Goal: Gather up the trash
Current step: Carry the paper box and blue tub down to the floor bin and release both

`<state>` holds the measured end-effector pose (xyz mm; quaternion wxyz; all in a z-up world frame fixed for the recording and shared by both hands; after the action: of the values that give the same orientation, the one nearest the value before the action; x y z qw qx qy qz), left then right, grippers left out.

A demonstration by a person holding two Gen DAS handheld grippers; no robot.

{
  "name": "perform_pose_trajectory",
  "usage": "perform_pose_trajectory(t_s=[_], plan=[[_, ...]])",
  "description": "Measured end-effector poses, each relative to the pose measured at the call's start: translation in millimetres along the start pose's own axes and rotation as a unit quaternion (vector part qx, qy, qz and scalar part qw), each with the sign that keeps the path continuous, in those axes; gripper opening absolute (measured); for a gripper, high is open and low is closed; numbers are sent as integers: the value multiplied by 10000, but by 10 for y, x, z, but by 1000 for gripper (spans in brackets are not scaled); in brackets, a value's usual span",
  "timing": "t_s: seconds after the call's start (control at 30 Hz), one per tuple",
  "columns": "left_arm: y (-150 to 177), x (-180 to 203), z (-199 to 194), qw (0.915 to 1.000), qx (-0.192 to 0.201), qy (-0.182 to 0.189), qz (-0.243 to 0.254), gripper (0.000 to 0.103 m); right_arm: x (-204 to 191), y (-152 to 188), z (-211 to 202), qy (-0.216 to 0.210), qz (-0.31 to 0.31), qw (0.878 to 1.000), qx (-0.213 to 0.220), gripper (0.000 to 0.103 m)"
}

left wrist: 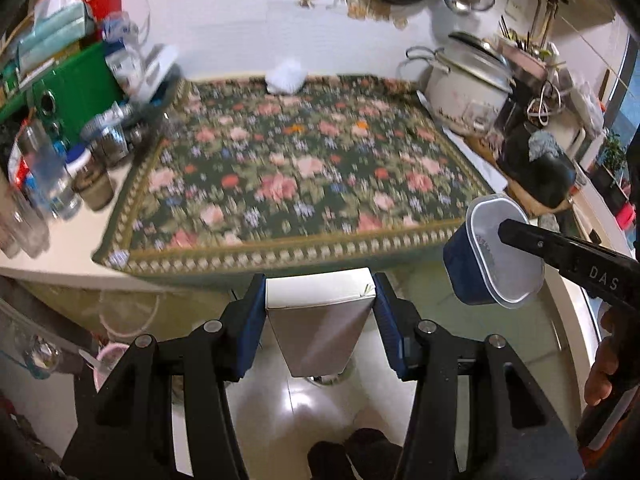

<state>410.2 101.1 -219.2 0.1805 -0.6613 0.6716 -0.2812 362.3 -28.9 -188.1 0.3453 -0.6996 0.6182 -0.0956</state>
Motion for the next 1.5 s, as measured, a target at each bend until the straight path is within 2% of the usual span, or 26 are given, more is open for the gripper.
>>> perform_pose_trajectory(t_s=[0.13,0.33,0.5,0.8,1.07,1.13,1.17,1.2,1.27,1.5], plan=[[181,39,229,9995,-272,107,-111,51,110,206,175,184,26,9994,-300,5],[395,111,641,9982,-596,37,8,51,345,497,507,327,201,9966,-735,5],[633,133,1057,9963,-860,-9,-10,51,619,778,988,389,299,9916,-1200,5],[1209,58,1833,9913,-1178,-246,-526,51,1063,1325,1977,339,211,9803,-1933,5],[1646,-204,2289,9829,-1342,-505,-1152,51,1127,1675,2708,118,-176,9703,-2408,5],[1712,-249,2375,9808,-1381,-567,-1252,51,1097,1704,2825,48,-256,9669,-2538,9],[1743,-268,2413,9798,-1393,-592,-1307,51,1086,1753,2904,-11,-300,9633,-2667,17],[1776,-283,2458,9788,-1407,-616,-1355,51,1089,1777,2954,-43,-325,9608,-2753,24],[1802,-279,2525,9778,-1417,-647,-1400,51,1110,1787,2964,-104,-353,9608,-2747,28],[1817,-106,2806,9756,-1543,-415,-1504,51,1259,1714,2814,-198,-305,9628,-2678,28]])
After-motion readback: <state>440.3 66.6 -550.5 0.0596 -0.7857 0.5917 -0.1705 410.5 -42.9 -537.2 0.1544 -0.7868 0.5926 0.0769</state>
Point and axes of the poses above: each gripper's, at about its wrist camera, not at the fingertips, and z roughly the way its jaws point, x to its right, y to its underside, the point moved 5 cm from there along z, roughly the way its jaws point
